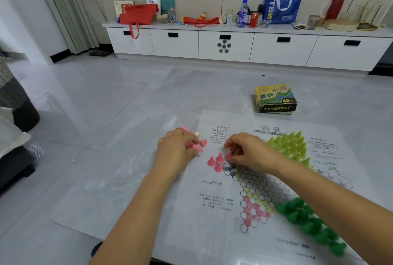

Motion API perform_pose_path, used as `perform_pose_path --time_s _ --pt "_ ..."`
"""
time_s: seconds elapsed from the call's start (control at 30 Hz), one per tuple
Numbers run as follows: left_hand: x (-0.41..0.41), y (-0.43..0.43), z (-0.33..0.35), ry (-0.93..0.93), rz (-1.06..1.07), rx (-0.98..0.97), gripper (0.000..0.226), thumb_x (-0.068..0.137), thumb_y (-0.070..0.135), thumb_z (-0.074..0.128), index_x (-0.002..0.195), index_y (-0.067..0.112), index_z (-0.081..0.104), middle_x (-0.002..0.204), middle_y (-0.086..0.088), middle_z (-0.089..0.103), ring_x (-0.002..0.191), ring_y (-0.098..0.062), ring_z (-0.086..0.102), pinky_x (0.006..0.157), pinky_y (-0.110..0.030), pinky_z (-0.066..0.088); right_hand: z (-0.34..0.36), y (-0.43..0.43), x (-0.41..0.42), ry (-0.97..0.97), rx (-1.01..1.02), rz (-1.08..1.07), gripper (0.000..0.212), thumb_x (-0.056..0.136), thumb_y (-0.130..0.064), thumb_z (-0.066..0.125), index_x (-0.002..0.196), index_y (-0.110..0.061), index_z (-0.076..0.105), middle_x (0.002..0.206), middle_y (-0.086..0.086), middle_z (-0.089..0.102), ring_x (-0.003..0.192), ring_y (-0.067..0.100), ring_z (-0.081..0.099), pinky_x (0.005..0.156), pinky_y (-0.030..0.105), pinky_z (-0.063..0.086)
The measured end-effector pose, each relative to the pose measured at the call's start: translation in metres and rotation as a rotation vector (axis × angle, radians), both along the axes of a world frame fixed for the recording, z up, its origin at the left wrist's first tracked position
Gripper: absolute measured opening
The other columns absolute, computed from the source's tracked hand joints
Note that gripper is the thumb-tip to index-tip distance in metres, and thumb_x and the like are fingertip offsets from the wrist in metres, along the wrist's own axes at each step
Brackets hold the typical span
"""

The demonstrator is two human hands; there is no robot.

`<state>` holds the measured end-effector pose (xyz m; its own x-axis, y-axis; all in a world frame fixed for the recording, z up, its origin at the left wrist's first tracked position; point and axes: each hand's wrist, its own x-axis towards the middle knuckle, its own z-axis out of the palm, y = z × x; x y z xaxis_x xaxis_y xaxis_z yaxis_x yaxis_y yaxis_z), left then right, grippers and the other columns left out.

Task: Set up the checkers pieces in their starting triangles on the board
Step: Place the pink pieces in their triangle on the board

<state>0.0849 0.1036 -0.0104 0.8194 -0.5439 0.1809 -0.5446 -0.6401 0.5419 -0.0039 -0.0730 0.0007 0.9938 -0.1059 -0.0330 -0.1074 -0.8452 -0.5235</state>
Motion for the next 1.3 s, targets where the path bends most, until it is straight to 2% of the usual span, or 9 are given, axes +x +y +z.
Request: perform_pose_path --time_s 0.13,0.27,0.37,0.5,0.57,0.67,0.77,1.07,1.3 --pt "-0.007 -0.001 0.013 0.333 0.011 -0.382 0.005 0.075 0.020 0.071 0.080 0.020 0.069 0.085 0.001 0.070 0.081 -0.020 0.069 0.091 -0.046 0.049 0.012 0.005 -0.004 -0.198 0.064 -0.077 0.027 0.080 -0.014 0.065 0.107 -0.016 0.058 0.093 -0.005 0.058 0.079 0.008 0.055 0.066 0.009 0.041" --pt "-0.019 -0.007 0.021 0.466 -0.104 -0.490 0.010 0.078 0.011 0.069 0.086 0.015 0.072 0.062 0.019 0.068 0.066 0.003 0.064 0.083 -0.020 0.046 0.021 0.023 -0.004 -0.324 0.258 -0.038 0.015 0.078 -0.013 0.068 0.092 -0.017 0.064 0.075 -0.013 0.059 0.067 -0.003 0.054 0.062 0.008 0.042" --pt "-0.022 -0.007 0.025 0.506 -0.146 -0.528 0.015 0.080 0.010 0.066 0.085 0.023 0.071 0.066 0.021 0.069 0.066 0.010 0.061 0.085 -0.015 0.043 0.022 0.027 -0.004 -0.331 0.371 -0.042 0.009 0.079 -0.012 0.068 0.083 -0.020 0.066 0.071 -0.013 0.062 0.061 -0.004 0.055 0.059 0.010 0.044" --pt "-0.023 -0.006 0.025 0.513 -0.184 -0.472 0.018 0.082 0.014 0.064 0.100 0.013 0.070 0.081 0.013 0.067 0.071 0.012 0.059 0.077 -0.005 0.044 0.022 0.021 -0.006 -0.315 0.450 -0.070 0.015 0.079 -0.014 0.068 0.076 -0.029 0.065 0.073 -0.009 0.065 0.062 0.001 0.056 0.061 0.019 0.048" --pt "-0.020 -0.006 0.022 0.488 -0.131 -0.476 0.019 0.083 0.015 0.064 0.101 0.011 0.068 0.084 0.002 0.067 0.078 -0.002 0.062 0.081 -0.014 0.048 0.023 0.015 -0.010 -0.298 0.399 -0.111 0.012 0.080 -0.015 0.067 0.077 -0.027 0.065 0.074 -0.007 0.065 0.062 0.003 0.055 0.062 0.019 0.048" --pt "-0.009 -0.002 0.016 0.447 0.021 -0.542 0.015 0.083 0.007 0.062 0.098 0.004 0.064 0.081 -0.009 0.063 0.061 -0.001 0.061 0.058 -0.006 0.046 0.022 0.008 -0.018 -0.185 0.156 -0.116 0.002 0.083 -0.019 0.064 0.085 -0.019 0.065 0.079 -0.007 0.063 0.068 0.003 0.055 0.063 0.015 0.044" --pt "0.000 0.001 0.011 0.342 0.108 -0.479 0.009 0.082 0.010 0.064 0.090 0.009 0.063 0.084 -0.009 0.061 0.057 -0.001 0.053 0.049 -0.002 0.038 0.015 0.010 -0.021 -0.086 -0.093 -0.049 0.014 0.082 -0.029 0.064 0.089 -0.016 0.066 0.088 -0.006 0.063 0.079 0.010 0.057 0.068 0.021 0.046" --pt "0.007 0.007 0.003 0.244 0.162 -0.322 0.011 0.079 0.010 0.062 0.083 0.020 0.060 0.096 -0.007 0.059 0.063 -0.002 0.051 0.053 -0.009 0.037 0.005 0.017 -0.017 -0.043 -0.175 -0.023 0.018 0.083 -0.028 0.064 0.096 -0.016 0.066 0.097 0.000 0.065 0.085 0.015 0.058 0.077 0.030 0.050" --pt "0.008 0.009 0.001 0.172 0.156 -0.118 0.017 0.080 0.015 0.063 0.096 0.019 0.064 0.098 -0.002 0.049 0.095 -0.022 0.053 0.076 -0.026 0.036 0.003 0.018 -0.017 -0.036 -0.168 -0.045 0.021 0.084 -0.029 0.062 0.100 -0.016 0.065 0.100 0.000 0.066 0.089 0.016 0.058 0.078 0.029 0.049"
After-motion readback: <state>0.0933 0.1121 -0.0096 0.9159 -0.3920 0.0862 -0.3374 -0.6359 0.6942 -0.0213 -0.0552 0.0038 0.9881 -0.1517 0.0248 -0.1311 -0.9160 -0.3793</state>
